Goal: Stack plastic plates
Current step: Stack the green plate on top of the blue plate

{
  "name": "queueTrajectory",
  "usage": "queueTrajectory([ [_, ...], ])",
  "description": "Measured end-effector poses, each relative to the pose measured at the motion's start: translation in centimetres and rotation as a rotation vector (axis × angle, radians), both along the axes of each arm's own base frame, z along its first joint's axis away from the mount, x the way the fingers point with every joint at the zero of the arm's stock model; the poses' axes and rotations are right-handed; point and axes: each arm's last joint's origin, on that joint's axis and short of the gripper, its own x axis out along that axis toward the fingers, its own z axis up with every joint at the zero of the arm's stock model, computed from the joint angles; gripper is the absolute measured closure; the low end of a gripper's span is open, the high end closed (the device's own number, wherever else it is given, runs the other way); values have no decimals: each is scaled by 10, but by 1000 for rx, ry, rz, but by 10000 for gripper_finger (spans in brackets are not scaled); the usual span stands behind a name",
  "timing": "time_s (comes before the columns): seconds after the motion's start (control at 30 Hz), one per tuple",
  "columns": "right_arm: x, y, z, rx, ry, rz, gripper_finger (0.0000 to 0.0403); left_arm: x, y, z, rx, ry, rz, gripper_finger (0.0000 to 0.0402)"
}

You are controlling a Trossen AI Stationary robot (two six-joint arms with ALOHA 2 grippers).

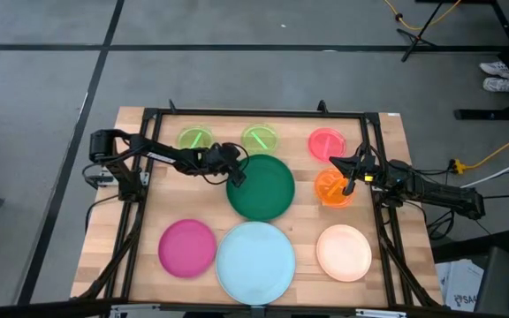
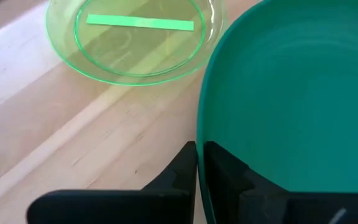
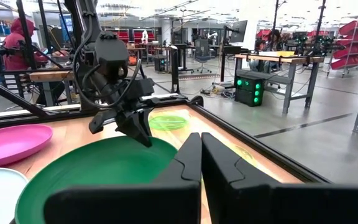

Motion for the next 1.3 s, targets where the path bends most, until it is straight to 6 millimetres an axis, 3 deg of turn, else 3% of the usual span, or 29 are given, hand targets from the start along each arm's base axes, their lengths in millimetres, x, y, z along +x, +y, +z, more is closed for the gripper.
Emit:
queueTrajectory([
  [0.13, 0, 0, 0, 0, 0, 0, 402, -1, 0, 8, 18, -22, -11, 381],
  [0.37, 0, 0, 0, 1, 2, 9, 402, -7, -4, 41, 56, -118, -58, 392],
  [0.77, 0, 0, 0, 1, 2, 10, 402, -17, -29, 86, 14, -300, -232, 396],
  [1.03, 0, 0, 0, 5, 0, 11, 402, -12, -71, 85, -132, -328, -430, 390],
  [1.3, 0, 1, 0, 5, -2, 41, 402, -7, -118, 65, -178, -272, -442, 389],
])
